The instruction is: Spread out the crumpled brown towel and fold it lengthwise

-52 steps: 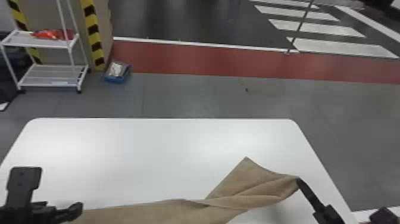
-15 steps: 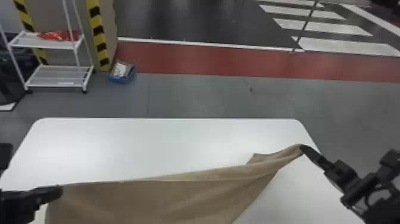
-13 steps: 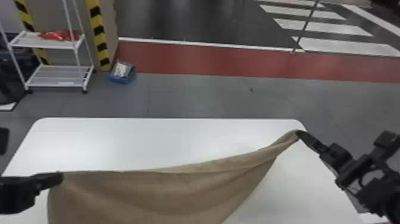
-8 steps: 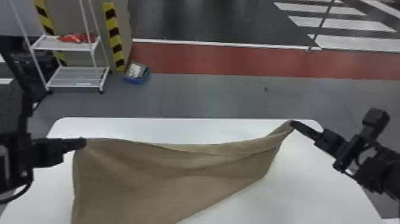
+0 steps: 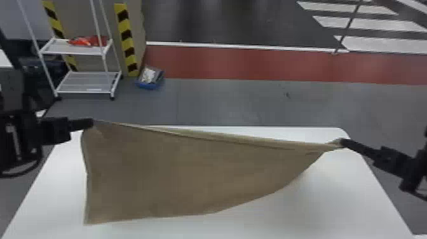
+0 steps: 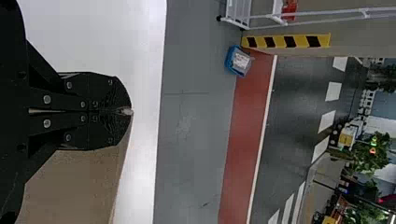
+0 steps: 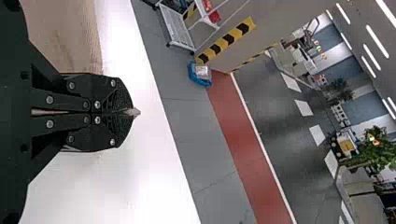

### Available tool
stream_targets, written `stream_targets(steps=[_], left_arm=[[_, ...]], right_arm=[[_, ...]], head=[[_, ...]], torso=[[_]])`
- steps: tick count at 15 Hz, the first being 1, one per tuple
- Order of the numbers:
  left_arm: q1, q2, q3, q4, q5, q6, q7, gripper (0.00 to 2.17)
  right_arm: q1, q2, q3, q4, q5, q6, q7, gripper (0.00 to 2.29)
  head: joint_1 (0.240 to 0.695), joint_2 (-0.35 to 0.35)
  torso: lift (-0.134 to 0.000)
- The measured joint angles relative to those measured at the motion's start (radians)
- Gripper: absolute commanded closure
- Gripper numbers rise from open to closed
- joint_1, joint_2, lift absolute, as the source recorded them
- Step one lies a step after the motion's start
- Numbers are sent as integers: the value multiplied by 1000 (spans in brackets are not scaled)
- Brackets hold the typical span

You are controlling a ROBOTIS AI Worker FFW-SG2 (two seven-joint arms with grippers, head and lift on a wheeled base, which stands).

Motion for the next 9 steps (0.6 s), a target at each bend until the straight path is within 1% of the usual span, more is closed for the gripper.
stream_targets(steps=[2,5,7,9], left_arm=[[-35,1,3,29,2,-4,6,1389],[-68,8,3,58,1,-6,12,1389],[-73,9,3,60,1,-8,13,1389],[-75,9,-2,60,2,-10,13,1389]], right_arm=[[-25,-36,-38,0,-3,100,33,1865],[-43,-89,-53,1,-5,193,47,1865],[-56,-108,-65,9,-16,240,62,1865],[-66,-121,-69,23,-33,269,63,1865]], head=[[695,-128],[695,-140],[695,-143],[695,-145]], torso=[[0],[0],[0],[0]])
